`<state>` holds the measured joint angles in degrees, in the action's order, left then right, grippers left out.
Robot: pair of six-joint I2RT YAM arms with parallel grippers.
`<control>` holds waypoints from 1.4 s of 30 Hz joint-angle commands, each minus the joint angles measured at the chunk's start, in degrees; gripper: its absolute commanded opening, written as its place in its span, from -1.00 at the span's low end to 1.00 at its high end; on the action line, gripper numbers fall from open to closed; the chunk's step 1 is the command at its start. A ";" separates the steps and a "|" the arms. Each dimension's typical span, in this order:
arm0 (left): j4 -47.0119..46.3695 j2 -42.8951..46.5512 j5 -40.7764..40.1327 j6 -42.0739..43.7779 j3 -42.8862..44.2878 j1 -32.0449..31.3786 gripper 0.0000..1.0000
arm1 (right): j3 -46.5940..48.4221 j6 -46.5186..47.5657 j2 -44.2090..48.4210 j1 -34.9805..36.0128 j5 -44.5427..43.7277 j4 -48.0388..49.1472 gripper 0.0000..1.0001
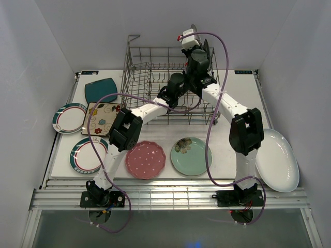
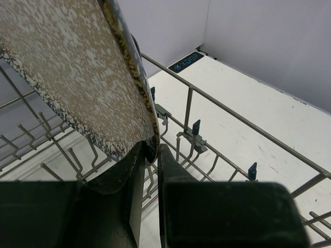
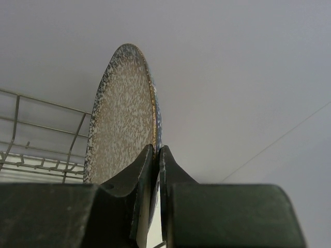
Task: Load the plates into the dish rack
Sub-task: Insert the plate into the dish rack.
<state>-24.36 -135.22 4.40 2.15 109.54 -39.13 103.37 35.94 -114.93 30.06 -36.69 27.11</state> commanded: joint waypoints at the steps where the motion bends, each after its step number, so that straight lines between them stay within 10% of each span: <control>1: -5.88 3.73 0.33 -7.43 1.21 5.21 -1.00 | -0.98 6.07 -0.64 2.19 -0.14 11.91 -0.85; 42: -5.52 4.96 4.56 -6.55 0.06 6.53 -1.00 | 0.52 13.01 -3.81 3.86 -7.43 20.43 -0.85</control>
<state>-23.05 -134.47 10.92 0.40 108.36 -36.95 104.36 44.73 -118.78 31.88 -43.86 37.30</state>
